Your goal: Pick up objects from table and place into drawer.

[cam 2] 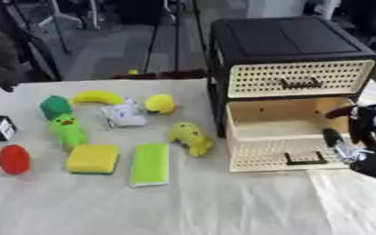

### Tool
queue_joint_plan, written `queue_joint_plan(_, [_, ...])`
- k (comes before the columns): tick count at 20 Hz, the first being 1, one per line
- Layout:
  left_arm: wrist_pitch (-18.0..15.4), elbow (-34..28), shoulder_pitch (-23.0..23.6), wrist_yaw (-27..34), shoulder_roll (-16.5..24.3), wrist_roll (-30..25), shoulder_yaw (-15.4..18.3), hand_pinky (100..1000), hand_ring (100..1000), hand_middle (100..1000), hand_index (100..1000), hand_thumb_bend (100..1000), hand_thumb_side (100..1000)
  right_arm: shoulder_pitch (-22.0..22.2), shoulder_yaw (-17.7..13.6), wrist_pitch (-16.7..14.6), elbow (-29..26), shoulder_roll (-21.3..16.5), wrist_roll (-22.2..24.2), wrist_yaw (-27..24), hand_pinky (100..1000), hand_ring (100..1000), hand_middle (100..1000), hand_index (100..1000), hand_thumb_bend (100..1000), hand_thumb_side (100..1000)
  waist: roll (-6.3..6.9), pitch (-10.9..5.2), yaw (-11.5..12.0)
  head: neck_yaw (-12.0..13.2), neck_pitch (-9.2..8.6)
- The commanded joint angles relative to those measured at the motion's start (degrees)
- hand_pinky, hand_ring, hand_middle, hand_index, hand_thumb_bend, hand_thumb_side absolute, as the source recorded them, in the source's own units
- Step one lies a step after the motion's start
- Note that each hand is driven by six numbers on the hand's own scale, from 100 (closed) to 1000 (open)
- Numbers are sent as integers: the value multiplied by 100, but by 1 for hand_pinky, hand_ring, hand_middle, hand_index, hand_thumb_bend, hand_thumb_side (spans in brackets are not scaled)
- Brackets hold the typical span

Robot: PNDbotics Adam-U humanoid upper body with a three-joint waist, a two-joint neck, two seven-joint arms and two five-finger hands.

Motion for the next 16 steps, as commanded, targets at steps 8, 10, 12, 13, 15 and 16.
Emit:
queue_joint_plan(8, [-573, 1269, -1008, -2035, 484, -1636, -804, 655, 686, 701, 800, 842, 649, -144, -56, -3, -328, -226, 115, -670, 100, 151, 260, 745, 258, 689, -18, -115, -103, 93, 83])
queue_joint_plan(10, [-672, 1553, -1198, -2294, 407, -1967, -912, 665, 694, 706, 804, 903, 577, -147, -51, -2, -336, -221, 147, -707, 100, 150, 259, 746, 256, 688, -24, -123, -124, 111, 91])
queue_joint_plan(12, [-709, 1863, -1363, -2436, 270, -2244, -953, 666, 693, 703, 804, 916, 542, -144, -49, -1, -339, -207, 173, -729, 100, 150, 259, 746, 255, 689, -30, -128, -135, 115, 100])
queue_joint_plan(13, [-708, 1990, -1436, -2535, 208, -2331, -960, 668, 690, 694, 798, 906, 510, -142, -48, -1, -339, -201, 184, -736, 100, 149, 259, 746, 254, 689, -34, -130, -139, 116, 104])
queue_joint_plan(15, [-695, 2262, -1581, -2742, 61, -2484, -994, 665, 683, 687, 790, 881, 481, -141, -40, -4, -340, -189, 210, -748, 100, 149, 258, 747, 253, 690, -38, -133, -145, 126, 113])
queue_joint_plan(16, [-704, 2401, -1655, -2831, -10, -2559, -1020, 667, 684, 688, 790, 873, 474, -142, -39, -5, -340, -183, 222, -751, 100, 149, 258, 747, 253, 689, -39, -136, -147, 134, 118])
